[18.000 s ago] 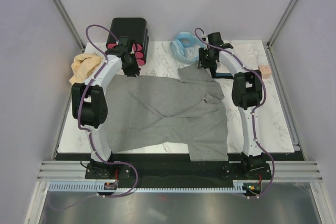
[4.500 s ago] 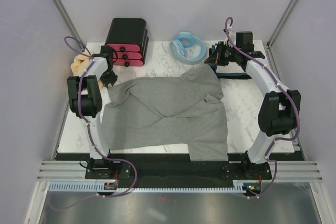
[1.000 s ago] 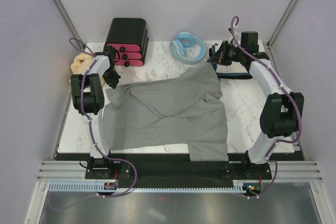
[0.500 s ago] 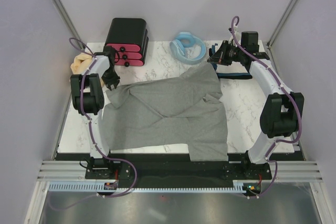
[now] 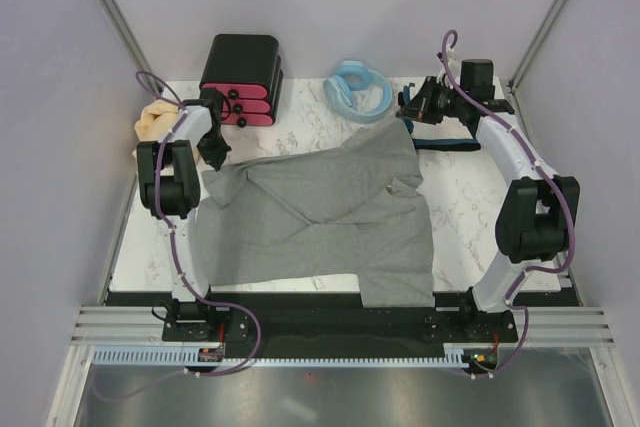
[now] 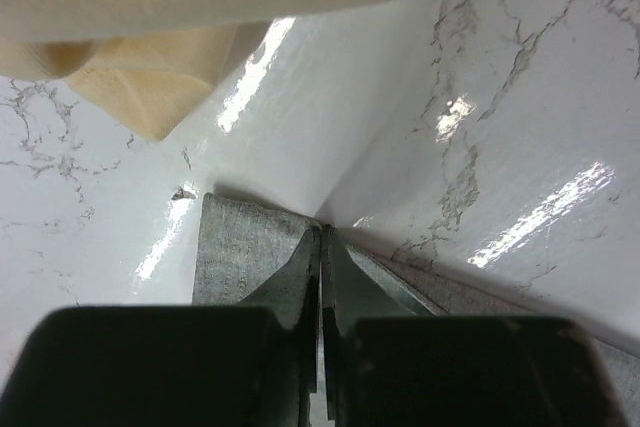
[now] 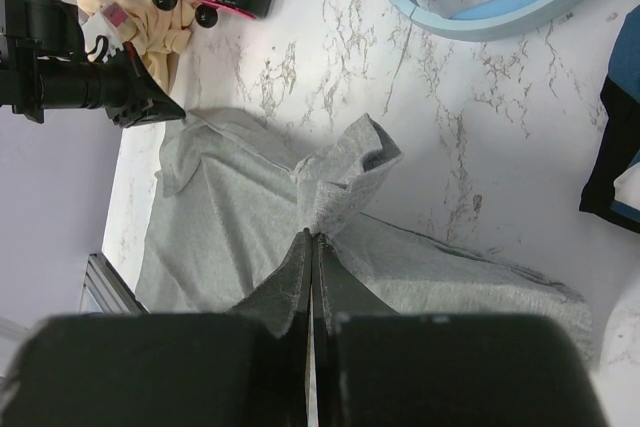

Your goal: Fold and stack the t-shirts

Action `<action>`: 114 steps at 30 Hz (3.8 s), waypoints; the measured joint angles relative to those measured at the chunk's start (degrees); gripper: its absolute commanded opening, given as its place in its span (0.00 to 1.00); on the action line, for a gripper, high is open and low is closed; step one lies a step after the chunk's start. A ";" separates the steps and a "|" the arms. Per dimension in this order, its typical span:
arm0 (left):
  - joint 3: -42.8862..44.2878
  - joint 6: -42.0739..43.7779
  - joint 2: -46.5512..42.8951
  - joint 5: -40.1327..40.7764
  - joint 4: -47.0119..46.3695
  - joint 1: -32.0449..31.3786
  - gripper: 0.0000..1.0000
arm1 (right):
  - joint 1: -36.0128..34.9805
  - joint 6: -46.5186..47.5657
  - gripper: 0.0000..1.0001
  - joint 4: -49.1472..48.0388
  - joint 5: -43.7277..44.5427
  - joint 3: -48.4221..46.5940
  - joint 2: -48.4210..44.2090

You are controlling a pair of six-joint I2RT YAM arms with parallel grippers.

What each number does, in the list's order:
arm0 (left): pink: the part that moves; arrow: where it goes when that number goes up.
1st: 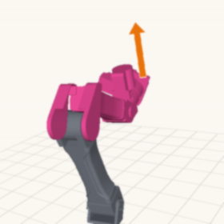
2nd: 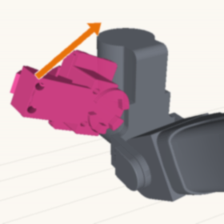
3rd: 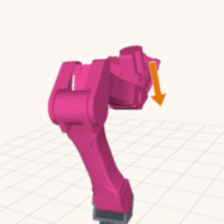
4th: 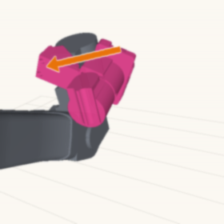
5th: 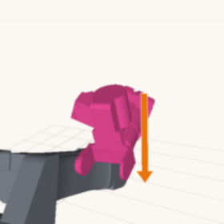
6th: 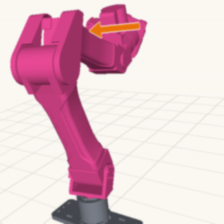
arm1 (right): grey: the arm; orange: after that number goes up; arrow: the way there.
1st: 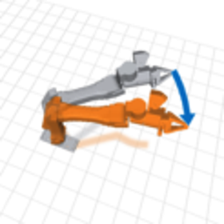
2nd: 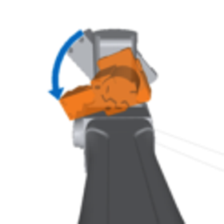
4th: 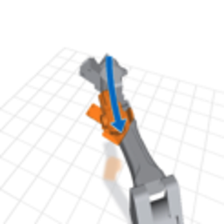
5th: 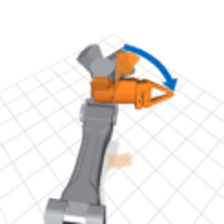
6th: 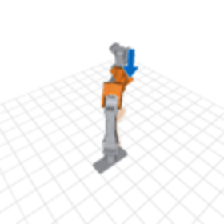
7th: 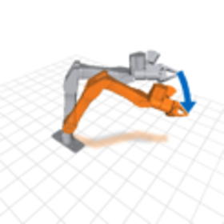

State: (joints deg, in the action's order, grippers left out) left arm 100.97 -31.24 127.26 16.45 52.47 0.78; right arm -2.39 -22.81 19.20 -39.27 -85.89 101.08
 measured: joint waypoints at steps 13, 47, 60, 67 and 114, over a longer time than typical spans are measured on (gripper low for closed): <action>2.08 0.00 0.48 -0.11 -0.11 0.00 0.02 | 0.02 -0.39 0.00 -0.22 0.76 0.26 0.02; 14.75 0.98 -11.06 -6.14 2.99 -0.04 0.02 | 0.04 -5.90 0.00 -2.03 5.22 -7.45 -0.39; 13.92 1.86 -15.15 -8.52 3.21 -0.04 0.02 | -0.46 -8.52 0.00 -2.54 1.16 -17.20 -0.85; 13.25 2.32 -15.54 -9.64 3.13 -0.04 0.02 | -0.90 -8.70 0.00 -0.79 0.24 -17.29 -0.83; 2.82 7.78 -22.75 -4.24 0.42 -3.17 0.02 | -3.78 4.17 0.00 14.47 18.80 -6.38 -8.59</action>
State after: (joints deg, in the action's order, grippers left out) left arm 103.79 -23.46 104.51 12.21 52.88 -2.39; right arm -6.17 -18.63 33.67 -20.47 -92.27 92.49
